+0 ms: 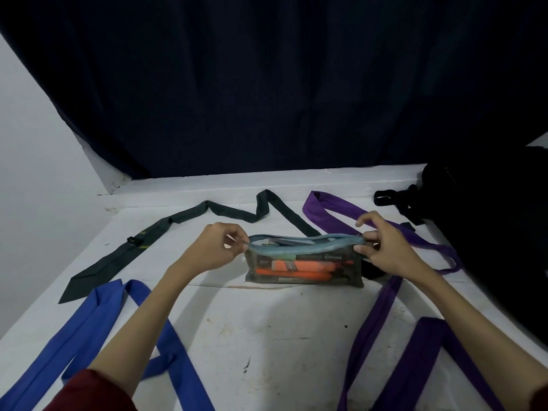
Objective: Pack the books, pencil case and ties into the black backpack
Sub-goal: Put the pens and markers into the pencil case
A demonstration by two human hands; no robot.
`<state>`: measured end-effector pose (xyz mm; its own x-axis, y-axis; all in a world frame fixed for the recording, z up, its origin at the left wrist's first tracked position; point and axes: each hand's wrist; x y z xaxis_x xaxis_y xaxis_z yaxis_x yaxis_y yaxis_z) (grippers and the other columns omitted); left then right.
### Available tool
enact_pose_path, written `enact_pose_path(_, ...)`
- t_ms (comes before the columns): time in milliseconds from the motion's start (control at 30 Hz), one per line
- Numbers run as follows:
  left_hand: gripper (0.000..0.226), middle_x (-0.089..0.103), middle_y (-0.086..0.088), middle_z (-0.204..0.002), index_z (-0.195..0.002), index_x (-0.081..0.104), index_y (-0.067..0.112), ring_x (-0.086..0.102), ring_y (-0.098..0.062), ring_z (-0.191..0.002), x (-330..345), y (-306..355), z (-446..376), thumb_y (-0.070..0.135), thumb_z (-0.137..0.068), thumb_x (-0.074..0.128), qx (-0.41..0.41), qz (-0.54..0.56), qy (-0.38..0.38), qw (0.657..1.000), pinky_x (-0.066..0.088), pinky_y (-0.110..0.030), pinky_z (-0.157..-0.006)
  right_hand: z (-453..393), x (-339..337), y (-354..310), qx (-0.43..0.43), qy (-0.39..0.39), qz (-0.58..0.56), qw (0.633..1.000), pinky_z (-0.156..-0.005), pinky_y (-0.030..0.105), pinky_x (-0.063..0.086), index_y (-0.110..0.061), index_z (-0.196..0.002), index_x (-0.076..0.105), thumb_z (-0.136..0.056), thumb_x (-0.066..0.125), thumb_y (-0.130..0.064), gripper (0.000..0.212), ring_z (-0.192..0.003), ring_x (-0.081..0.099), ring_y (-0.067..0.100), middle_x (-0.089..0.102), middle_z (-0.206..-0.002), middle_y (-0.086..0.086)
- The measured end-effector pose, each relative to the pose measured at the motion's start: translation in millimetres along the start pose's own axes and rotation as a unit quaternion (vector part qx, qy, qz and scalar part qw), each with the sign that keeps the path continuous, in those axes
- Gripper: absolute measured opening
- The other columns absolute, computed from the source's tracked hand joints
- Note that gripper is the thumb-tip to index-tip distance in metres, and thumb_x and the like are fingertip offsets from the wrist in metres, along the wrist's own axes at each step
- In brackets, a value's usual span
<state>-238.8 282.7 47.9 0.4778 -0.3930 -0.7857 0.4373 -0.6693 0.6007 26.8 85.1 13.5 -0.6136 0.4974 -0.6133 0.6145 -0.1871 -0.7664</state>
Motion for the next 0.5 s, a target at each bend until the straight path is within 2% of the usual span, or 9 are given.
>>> enact_pose_path(100, 0.023, 0.056, 0.004, -0.106, -0.089, 0.059, 0.022, 0.057, -0.011, -0.096, 5, 23, -5, -0.001, -0.084, 0.061, 0.009, -0.009, -0.007, 1.000, 0.044, -0.007, -0.067, 3, 4, 1, 0.019, 0.026, -0.045, 0.998, -0.072, 0.035, 0.052, -0.022, -0.081, 0.043, -0.080, 0.070, 0.002, 0.036, -0.078, 0.065, 0.039, 0.072, -0.076, 0.011)
enact_pose_path(133, 0.023, 0.055, 0.004, -0.106, -0.092, 0.061, 0.019, 0.056, -0.009, -0.096, 10, 35, -9, -0.002, -0.084, 0.060, 0.025, 0.001, 0.004, 1.000, 0.041, -0.005, -0.067, 5, 5, 0, 0.018, 0.032, -0.054, 0.998, -0.070, 0.035, 0.052, -0.019, -0.079, 0.044, -0.080, 0.070, 0.003, 0.034, -0.075, 0.064, 0.038, 0.072, -0.075, 0.011)
enact_pose_path(200, 0.020, 0.058, 0.004, -0.102, -0.093, 0.066, 0.015, 0.058, -0.007, -0.092, 27, 63, -19, -0.001, -0.086, 0.058, 0.074, 0.029, 0.004, 0.997, 0.041, -0.006, -0.072, 8, 6, -4, 0.013, 0.031, -0.080, 0.996, -0.064, 0.025, 0.050, -0.017, -0.077, 0.048, -0.080, 0.068, 0.007, 0.031, -0.067, 0.065, 0.025, 0.071, -0.072, 0.004)
enact_pose_path(267, 0.017, 0.064, 0.002, -0.100, -0.097, 0.071, 0.011, 0.058, -0.007, -0.090, 51, 90, -29, 0.003, -0.089, 0.058, 0.130, 0.028, -0.038, 0.990, 0.041, -0.007, -0.078, 11, 6, -8, 0.000, 0.028, -0.089, 0.996, -0.061, 0.017, 0.046, -0.015, -0.078, 0.052, -0.080, 0.066, 0.009, 0.028, -0.067, 0.062, 0.014, 0.066, -0.072, 0.000)
enact_pose_path(333, 0.017, 0.067, -0.002, -0.101, -0.100, 0.072, 0.009, 0.058, -0.008, -0.089, 74, 111, -39, 0.007, -0.090, 0.058, 0.160, 0.019, -0.070, 0.984, 0.041, -0.009, -0.078, 14, 6, -10, -0.020, 0.042, -0.069, 0.997, -0.060, 0.014, 0.044, -0.012, -0.079, 0.056, -0.078, 0.069, 0.007, 0.024, -0.065, 0.058, 0.013, 0.063, -0.073, 0.002)
enact_pose_path(433, 0.012, 0.070, -0.003, -0.091, -0.092, 0.073, 0.006, 0.061, -0.012, -0.082, 94, 127, -51, 0.008, -0.088, 0.061, 0.147, 0.051, -0.066, 0.986, 0.048, -0.017, -0.075, 16, 1, -10, -0.028, 0.068, -0.058, 0.996, -0.056, 0.009, 0.042, -0.010, -0.076, 0.061, -0.072, 0.075, 0.006, 0.021, -0.058, 0.052, 0.008, 0.060, -0.070, -0.001)
enact_pose_path(500, 0.009, 0.070, -0.001, -0.084, -0.088, 0.073, 0.006, 0.060, -0.004, -0.073, 97, 128, -56, 0.008, -0.086, 0.063, 0.125, 0.064, -0.074, 0.987, 0.046, -0.009, -0.067, 16, -2, -9, -0.019, 0.067, -0.067, 0.995, -0.053, 0.008, 0.041, -0.014, -0.072, 0.062, -0.070, 0.077, 0.005, 0.024, -0.057, 0.052, 0.006, 0.061, -0.068, -0.003)
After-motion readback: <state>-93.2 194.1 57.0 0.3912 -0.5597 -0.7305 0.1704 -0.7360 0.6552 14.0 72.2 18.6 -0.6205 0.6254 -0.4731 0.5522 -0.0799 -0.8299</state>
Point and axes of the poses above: each hand's wrist, its own z-axis away from the middle knuckle, its own x-axis out of the palm, y = z × x
